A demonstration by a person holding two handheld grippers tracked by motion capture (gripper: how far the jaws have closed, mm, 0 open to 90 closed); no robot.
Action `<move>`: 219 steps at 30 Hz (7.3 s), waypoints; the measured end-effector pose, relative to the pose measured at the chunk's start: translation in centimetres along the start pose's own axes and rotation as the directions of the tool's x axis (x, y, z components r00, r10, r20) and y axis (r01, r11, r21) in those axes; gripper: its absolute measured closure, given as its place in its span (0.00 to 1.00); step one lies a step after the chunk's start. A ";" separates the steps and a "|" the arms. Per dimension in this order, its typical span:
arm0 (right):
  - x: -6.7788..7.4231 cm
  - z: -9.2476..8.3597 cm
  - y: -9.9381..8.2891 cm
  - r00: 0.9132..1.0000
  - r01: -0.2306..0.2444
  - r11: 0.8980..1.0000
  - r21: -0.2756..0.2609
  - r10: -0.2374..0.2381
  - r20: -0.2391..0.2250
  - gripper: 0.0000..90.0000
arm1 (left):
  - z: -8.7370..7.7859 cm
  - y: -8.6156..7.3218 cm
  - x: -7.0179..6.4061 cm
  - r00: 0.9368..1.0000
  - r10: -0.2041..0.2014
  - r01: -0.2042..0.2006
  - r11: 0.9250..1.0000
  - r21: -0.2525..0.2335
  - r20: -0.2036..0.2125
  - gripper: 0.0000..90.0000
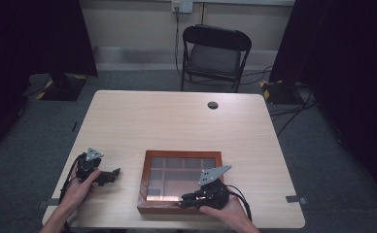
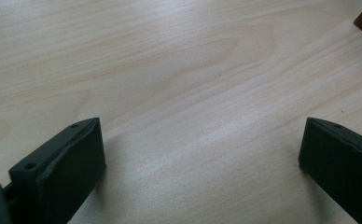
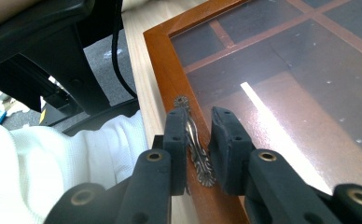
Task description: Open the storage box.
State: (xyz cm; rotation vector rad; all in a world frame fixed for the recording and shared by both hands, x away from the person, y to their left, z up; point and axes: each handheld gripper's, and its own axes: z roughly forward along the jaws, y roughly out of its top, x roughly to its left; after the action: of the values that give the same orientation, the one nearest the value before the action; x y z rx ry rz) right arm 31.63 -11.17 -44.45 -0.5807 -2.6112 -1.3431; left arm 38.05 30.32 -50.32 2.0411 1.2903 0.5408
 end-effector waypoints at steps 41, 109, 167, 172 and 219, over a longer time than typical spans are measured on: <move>0.2 -1.3 2.7 0.998 0.032 0.999 -0.014 -0.032 -0.044 0.92 | -1.2 0.8 -1.3 0.993 0.022 -0.018 0.999 -0.033 0.114 0.18; -0.8 -5.1 9.4 0.997 0.071 0.997 -0.005 -0.071 -0.021 0.85 | -3.3 5.2 -7.8 0.930 0.209 -0.109 0.943 -0.315 0.304 0.17; -5.1 -10.8 1.4 0.953 -0.001 0.969 -0.247 0.076 0.293 0.37 | -3.6 8.4 -7.8 0.923 0.177 -0.058 0.942 -0.329 0.343 0.18; -5.5 -10.9 1.8 0.951 -0.010 0.962 -0.274 0.094 0.293 0.37 | -3.5 9.0 -7.7 0.926 0.173 -0.066 0.949 -0.307 0.335 0.23; -10.2 -10.1 2.8 0.935 -0.106 0.925 -0.366 0.217 0.279 0.51 | -0.7 11.2 -7.7 0.923 0.196 -0.071 0.933 -0.353 0.332 0.51</move>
State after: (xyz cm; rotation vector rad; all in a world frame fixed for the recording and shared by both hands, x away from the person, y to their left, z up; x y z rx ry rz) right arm 41.67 -20.59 -39.51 -1.1269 -2.4867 -1.7972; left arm 41.42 20.20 -41.81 1.8402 0.7817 0.3883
